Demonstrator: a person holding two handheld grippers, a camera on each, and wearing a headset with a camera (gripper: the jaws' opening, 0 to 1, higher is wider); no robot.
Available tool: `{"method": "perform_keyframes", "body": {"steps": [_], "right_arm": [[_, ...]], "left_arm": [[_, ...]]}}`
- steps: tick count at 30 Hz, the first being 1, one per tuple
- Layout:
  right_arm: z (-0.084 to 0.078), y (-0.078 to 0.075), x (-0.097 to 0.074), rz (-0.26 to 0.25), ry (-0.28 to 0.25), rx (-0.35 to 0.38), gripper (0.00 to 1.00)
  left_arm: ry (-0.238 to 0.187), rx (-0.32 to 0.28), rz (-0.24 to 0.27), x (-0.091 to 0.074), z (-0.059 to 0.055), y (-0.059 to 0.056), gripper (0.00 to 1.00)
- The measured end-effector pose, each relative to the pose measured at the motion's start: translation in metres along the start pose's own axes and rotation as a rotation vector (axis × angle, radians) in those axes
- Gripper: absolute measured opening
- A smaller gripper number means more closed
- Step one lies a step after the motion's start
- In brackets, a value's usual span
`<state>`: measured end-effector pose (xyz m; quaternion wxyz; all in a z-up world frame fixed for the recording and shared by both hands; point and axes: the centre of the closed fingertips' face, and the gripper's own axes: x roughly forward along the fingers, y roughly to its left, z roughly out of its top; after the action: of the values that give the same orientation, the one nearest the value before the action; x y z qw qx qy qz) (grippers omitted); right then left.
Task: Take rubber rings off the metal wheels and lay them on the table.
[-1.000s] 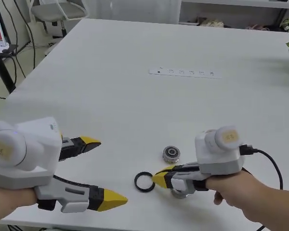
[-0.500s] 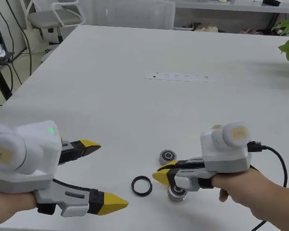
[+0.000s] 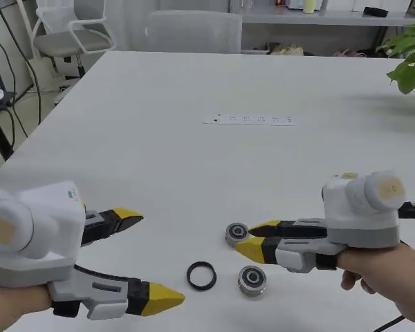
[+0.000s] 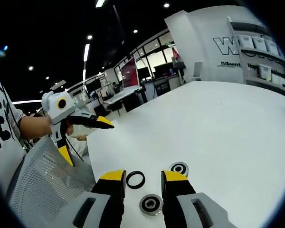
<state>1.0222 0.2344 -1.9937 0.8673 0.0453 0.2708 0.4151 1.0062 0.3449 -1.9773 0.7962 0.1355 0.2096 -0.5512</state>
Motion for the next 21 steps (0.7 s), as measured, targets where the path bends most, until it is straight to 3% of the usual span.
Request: {"method": "perform_keyframes", "body": {"steps": [8,15,21], "right_arm": [[0.006,-0.005,-0.03,-0.059,-0.037,-0.033,0.36],[0.007,-0.002,-0.051,-0.082,-0.06,-0.091,0.46],[-0.006,0.0,-0.064,-0.104,-0.018,-0.158,0.57]], "left_arm": [[0.002,0.009,0.008,-0.002,0.001,-0.002,0.81],[-0.001,0.01,0.015,-0.004,0.004,-0.004,0.82],[-0.002,0.006,0.023,-0.006,0.004,-0.007,0.82]]}}
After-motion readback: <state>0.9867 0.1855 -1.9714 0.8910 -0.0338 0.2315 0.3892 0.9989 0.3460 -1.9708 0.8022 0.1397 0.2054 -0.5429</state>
